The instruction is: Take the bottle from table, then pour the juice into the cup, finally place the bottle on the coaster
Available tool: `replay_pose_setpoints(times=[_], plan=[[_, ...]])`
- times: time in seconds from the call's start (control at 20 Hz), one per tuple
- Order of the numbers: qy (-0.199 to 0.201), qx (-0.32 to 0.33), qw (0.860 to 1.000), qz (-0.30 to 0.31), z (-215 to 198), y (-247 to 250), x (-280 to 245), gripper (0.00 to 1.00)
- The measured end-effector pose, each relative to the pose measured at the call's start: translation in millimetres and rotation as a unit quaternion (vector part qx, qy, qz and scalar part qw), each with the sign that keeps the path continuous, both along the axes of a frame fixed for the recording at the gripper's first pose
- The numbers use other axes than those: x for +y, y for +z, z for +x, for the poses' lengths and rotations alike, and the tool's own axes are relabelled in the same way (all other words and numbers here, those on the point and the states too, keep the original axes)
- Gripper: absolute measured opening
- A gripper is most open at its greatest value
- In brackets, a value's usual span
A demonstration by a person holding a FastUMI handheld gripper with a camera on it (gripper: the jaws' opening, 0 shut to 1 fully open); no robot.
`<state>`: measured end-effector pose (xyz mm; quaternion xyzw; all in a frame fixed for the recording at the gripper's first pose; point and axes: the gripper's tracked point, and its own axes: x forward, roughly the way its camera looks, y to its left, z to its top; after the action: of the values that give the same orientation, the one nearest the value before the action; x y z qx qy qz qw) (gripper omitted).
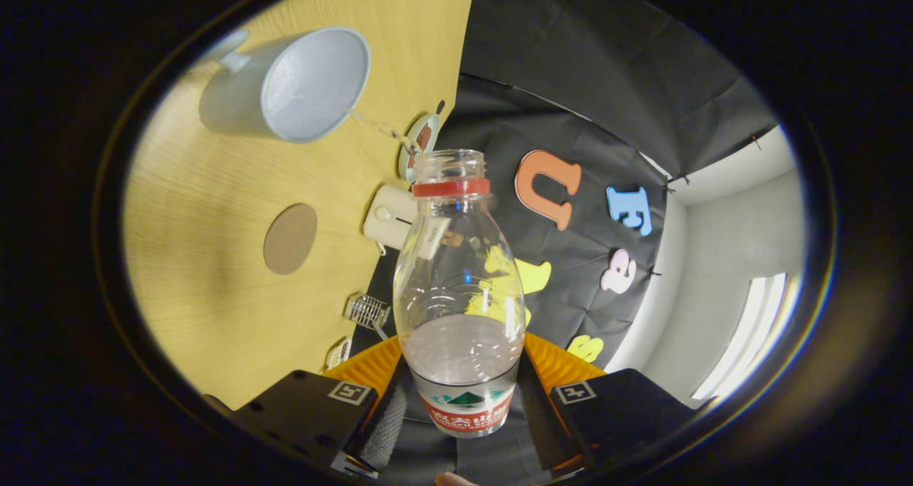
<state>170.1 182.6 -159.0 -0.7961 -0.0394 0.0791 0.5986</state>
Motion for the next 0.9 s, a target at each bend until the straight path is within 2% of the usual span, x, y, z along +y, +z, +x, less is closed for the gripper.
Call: replay_pose_setpoints(times=[0.9], plan=[[0.016,-0.014,1.0,-0.013,-0.5,13.8,9.8,0.79]])
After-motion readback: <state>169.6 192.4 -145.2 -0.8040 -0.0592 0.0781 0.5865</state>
